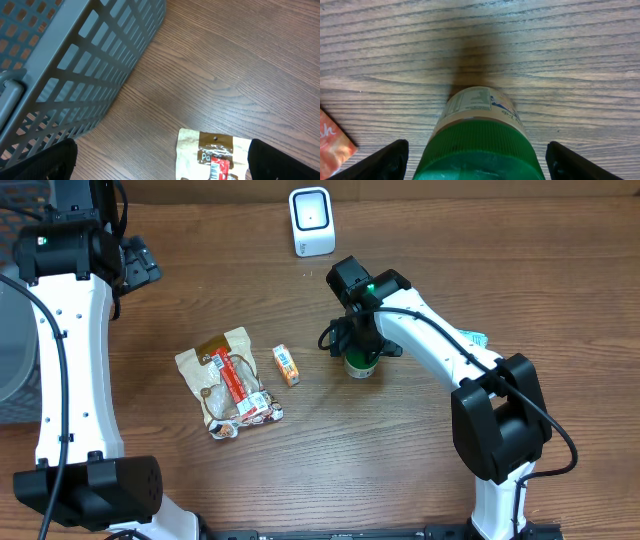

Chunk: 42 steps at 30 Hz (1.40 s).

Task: Scan the item barcode
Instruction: 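Move the right gripper over the green-lidded jar and grasp it, then lift the jar and tilt it toward the scanner with the right gripper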

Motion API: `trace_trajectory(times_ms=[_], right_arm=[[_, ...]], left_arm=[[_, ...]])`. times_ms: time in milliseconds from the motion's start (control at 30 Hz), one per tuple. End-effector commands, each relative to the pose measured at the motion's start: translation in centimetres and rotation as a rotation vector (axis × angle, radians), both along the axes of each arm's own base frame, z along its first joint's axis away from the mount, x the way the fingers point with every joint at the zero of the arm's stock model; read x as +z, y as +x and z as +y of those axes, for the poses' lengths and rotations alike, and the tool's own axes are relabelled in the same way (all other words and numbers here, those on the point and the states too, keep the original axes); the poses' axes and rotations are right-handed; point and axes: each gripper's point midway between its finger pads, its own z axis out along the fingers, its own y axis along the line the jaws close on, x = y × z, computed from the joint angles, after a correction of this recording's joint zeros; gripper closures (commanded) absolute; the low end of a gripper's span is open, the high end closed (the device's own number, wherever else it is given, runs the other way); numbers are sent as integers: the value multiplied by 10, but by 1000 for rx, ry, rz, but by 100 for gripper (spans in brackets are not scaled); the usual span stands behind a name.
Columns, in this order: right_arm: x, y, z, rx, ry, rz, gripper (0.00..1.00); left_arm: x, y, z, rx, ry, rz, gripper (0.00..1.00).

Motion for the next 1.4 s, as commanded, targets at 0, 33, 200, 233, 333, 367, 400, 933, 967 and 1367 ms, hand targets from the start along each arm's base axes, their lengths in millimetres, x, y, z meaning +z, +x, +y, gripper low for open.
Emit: trace_trajectory(times_ms=[0,33,200,233,333,367,400,933,967,1367], right_arm=[[-6,-1,-1,-26,-3,12,12],[-9,-2,-2,-26,-8,20,12],[-18,-8,-1,-29,-10,62,13],[-18,-9,-1,-29,-9,66,15],[-18,-10,-2,-29,-12,72,16],[-19,-10,-2,-29,-13,74,16],[-20,-11,-3,-29,-14,75,16],[-42,-10,-3,-54,2,51,23],[-42,-10,-3,-54,2,51,23],[-18,-9,-11,-132,16,75,43]], left_arm=[[16,-2,0,-8,9,-41,0],[16,-2,0,-8,9,-41,0],[16,-2,0,-8,9,-41,0],[16,-2,0,-8,9,-41,0],[16,-2,0,-8,9,-41,0],[16,-2,0,-8,9,-41,0],[16,-2,0,-8,9,-41,0],[16,-2,0,-8,9,-41,0],[16,-2,0,-8,9,-41,0],[16,-2,0,-8,9,-41,0]])
